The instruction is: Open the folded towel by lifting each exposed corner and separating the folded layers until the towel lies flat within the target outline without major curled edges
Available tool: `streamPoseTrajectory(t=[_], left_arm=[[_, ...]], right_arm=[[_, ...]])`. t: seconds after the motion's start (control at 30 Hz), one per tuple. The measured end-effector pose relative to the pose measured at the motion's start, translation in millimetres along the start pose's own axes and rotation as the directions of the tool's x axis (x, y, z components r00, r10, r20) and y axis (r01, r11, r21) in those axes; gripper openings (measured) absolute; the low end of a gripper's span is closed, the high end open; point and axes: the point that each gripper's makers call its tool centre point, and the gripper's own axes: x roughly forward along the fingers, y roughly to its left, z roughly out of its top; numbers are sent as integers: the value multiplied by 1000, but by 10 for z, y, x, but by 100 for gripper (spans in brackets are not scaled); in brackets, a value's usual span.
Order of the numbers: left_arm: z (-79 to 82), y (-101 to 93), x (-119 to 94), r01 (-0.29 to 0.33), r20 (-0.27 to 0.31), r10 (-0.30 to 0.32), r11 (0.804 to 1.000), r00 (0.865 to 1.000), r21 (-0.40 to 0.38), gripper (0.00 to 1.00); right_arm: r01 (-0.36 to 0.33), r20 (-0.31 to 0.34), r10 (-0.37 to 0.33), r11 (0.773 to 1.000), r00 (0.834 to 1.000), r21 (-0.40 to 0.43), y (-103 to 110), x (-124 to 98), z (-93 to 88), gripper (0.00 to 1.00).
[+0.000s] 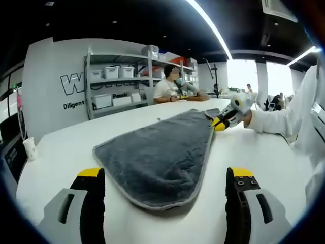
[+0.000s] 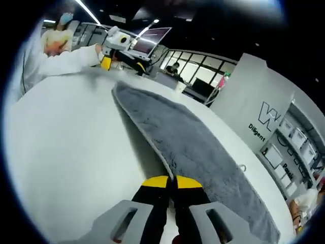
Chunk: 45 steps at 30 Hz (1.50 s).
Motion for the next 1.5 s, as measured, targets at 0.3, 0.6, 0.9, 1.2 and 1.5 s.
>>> streamPoseTrajectory(t=[0.3,0.6,0.9,1.2,1.5], left_arm=[[-11,-3,-2,0,-3,0,1000,1000,-1,96],[-26,0,2,0,-11,0,1000,1000,1,96],[-32,-8,1,2,-14,-2,1000,1000,2,96],[-46,-19,-3,0,-20,0,1000,1000,5,96],[-38,-14,-14,-1,-18,1,1000,1000,8,96]], right_arm=[[-17,-58,19,999,998,37,239,-103,3,0],[-39,-91,45,997,995,68,407,-155,-45,0],[-32,-67,42,990,997,134,400,-192,-48,0],[74,-37,-65,925,997,372,181,-481,-28,15],[275,-39,-299,811,953,516,-351,-1012,-73,41]])
